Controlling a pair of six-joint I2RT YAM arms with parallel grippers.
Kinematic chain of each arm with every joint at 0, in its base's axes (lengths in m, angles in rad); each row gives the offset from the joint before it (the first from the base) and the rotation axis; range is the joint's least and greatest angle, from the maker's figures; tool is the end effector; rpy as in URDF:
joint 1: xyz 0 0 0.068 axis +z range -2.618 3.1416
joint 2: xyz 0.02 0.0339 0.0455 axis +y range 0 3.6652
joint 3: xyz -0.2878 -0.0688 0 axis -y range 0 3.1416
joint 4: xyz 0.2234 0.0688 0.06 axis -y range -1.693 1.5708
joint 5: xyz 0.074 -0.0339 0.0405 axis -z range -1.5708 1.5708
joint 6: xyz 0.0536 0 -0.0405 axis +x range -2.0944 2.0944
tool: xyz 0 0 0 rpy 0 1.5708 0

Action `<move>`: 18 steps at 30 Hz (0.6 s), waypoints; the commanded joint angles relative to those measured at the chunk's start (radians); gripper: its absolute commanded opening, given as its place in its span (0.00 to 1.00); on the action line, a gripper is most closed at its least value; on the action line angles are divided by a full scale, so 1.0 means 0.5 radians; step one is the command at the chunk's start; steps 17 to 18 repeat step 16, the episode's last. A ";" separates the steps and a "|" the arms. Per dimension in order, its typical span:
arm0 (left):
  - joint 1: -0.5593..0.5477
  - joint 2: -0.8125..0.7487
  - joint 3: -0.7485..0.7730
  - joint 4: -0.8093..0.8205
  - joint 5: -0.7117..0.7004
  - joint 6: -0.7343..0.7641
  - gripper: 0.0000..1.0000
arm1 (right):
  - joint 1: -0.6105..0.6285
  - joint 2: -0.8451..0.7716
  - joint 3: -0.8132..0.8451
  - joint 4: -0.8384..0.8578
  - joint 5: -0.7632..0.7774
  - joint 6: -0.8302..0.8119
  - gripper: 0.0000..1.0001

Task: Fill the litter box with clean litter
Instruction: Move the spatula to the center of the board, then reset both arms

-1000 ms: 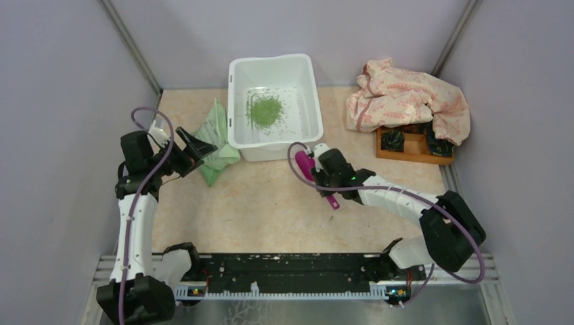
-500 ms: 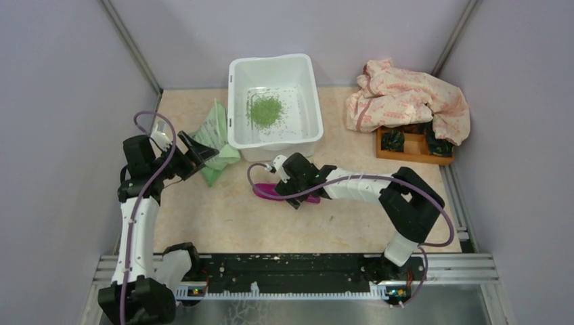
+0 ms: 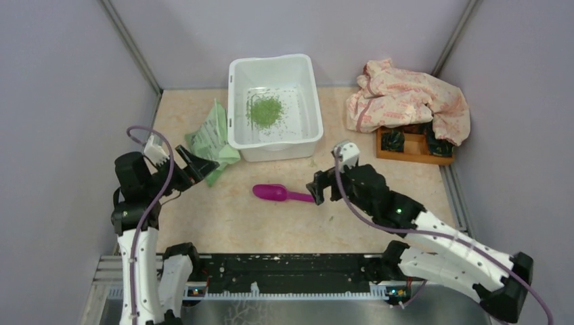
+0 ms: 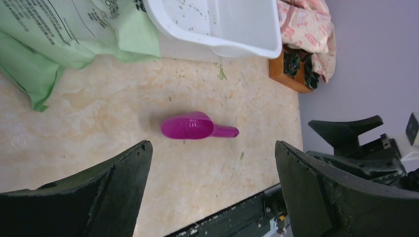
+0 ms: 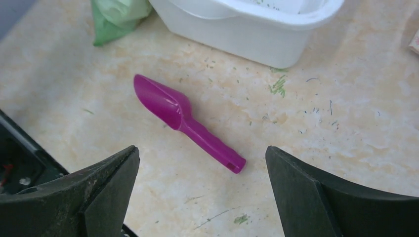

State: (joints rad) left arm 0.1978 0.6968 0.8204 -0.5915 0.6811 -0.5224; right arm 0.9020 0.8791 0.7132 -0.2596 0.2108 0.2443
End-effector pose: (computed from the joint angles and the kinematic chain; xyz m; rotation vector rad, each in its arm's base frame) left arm 0.1212 -0.0101 0.3331 -0.2957 2.0181 -0.8950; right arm 0.1215 0.1357 0.3053 -0.5222 1.9569 0.5269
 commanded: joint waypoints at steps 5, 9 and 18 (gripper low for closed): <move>-0.090 -0.342 0.165 -0.455 -0.225 0.068 0.99 | 0.001 -0.645 0.046 -0.443 0.244 0.259 0.98; -0.089 -0.450 0.082 -0.339 -0.276 -0.060 0.99 | 0.001 -0.759 0.102 -0.589 0.377 0.277 0.98; -0.089 -0.494 0.032 -0.332 -0.334 -0.088 0.99 | 0.000 -0.845 0.082 -0.611 0.414 0.312 0.98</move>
